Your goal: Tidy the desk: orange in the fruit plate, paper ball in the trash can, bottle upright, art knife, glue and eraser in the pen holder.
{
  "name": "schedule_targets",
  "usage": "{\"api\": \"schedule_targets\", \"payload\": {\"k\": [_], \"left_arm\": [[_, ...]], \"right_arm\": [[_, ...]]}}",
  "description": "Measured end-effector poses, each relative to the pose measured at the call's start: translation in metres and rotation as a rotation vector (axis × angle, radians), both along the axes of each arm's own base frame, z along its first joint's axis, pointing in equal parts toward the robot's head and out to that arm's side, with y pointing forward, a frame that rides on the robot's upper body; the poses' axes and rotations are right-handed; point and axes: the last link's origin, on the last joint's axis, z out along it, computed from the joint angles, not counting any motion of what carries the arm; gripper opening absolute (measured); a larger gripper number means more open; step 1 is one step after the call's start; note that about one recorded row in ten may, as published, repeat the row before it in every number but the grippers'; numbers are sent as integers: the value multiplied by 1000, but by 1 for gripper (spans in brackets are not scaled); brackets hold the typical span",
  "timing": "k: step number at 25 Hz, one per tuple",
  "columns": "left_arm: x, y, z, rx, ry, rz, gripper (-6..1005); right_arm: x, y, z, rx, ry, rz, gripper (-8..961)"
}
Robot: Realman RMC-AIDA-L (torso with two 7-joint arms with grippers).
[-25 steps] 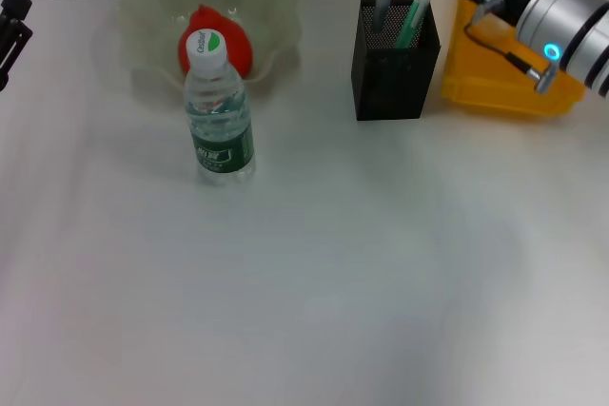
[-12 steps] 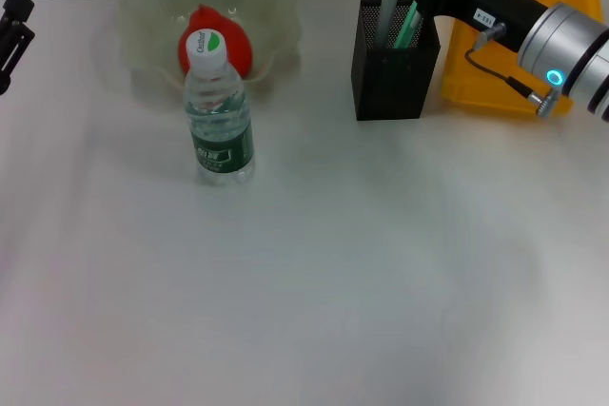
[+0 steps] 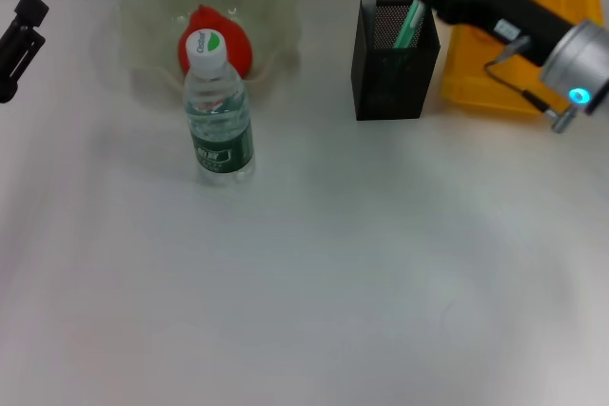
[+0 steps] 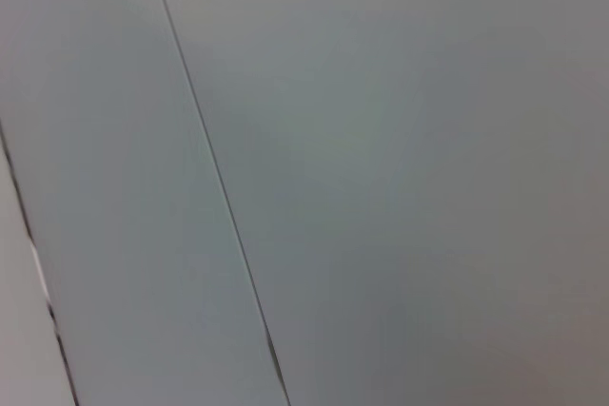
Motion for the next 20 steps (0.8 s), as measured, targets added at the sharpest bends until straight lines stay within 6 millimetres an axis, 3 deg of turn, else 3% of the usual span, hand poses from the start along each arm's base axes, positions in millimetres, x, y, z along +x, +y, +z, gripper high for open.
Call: {"api": "schedule_targets", "payload": {"k": [3,5,8,9,12,14,20], "left_arm": [[3,-2,9,-55,-8,-50,806],[8,-3,26,-158,-26,-118,806],[16,-8,43,-308,-23,-201,806],[24,-11,48,-434,-4,-260,806],[30,-14,47,-543,30,-305,815],[35,-16,39,-640,86,-345,834],[44,-12,16,-725,153,-375,841]], "right_arm": [[-2,-6,13,32,60,49,593],[-8,-10,25,29,117,97,622],[-22,-17,39,-36,169,192,665],[-33,-24,41,-122,162,266,680],[-43,-30,41,-255,134,317,709],[-52,-40,36,-504,54,346,710],[-59,-56,21,-735,-83,406,709]]}}
